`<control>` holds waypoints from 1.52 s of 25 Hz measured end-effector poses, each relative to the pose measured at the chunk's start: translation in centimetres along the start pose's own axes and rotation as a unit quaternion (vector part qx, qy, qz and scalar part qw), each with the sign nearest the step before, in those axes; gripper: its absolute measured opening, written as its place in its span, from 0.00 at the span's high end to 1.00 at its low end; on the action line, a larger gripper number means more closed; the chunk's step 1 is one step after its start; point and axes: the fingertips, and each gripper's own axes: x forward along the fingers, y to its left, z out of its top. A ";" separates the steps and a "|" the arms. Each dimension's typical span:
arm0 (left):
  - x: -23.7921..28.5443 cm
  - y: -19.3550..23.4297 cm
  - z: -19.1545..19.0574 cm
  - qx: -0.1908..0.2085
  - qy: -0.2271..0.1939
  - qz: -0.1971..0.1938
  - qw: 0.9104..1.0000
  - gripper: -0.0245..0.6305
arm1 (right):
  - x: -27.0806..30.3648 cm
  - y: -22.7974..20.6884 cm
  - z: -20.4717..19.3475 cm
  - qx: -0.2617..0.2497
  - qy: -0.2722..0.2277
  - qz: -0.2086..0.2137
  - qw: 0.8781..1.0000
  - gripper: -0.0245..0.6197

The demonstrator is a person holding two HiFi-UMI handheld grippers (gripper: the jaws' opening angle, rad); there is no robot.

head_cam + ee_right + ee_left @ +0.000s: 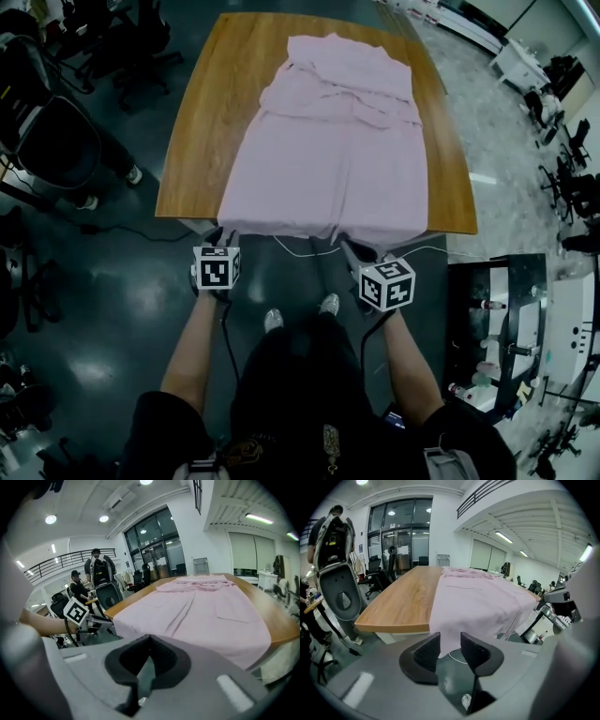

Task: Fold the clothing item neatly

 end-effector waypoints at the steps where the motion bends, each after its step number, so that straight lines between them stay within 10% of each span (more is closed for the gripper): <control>1: 0.4 0.6 -0.5 -0.006 0.005 -0.002 1.000 0.72 | 0.1 0.3 -0.1 -0.002 0.004 -0.001 1.000 0.96; 5: 2.6 1.4 -1.7 -0.011 0.009 -0.042 0.999 0.47 | 0.4 1.1 -1.3 -0.010 0.024 -0.009 1.000 0.96; 11: 5.5 1.4 -1.8 0.025 0.022 -0.085 0.996 0.44 | 0.1 1.4 -3.5 -0.006 0.048 -0.025 0.998 0.96; 20: 4.7 -0.6 -1.1 0.061 0.018 -0.086 0.994 0.94 | -0.6 -1.5 -5.5 0.012 0.060 -0.035 0.998 0.96; 31: 3.2 -3.8 -0.4 0.075 0.042 -0.004 0.996 0.94 | -2.9 -16.0 -11.1 0.048 0.070 -0.107 0.991 0.93; 38: 2.8 -4.0 0.3 0.066 0.074 0.067 0.993 0.94 | -2.7 -24.0 -13.8 0.052 0.083 -0.115 0.989 0.66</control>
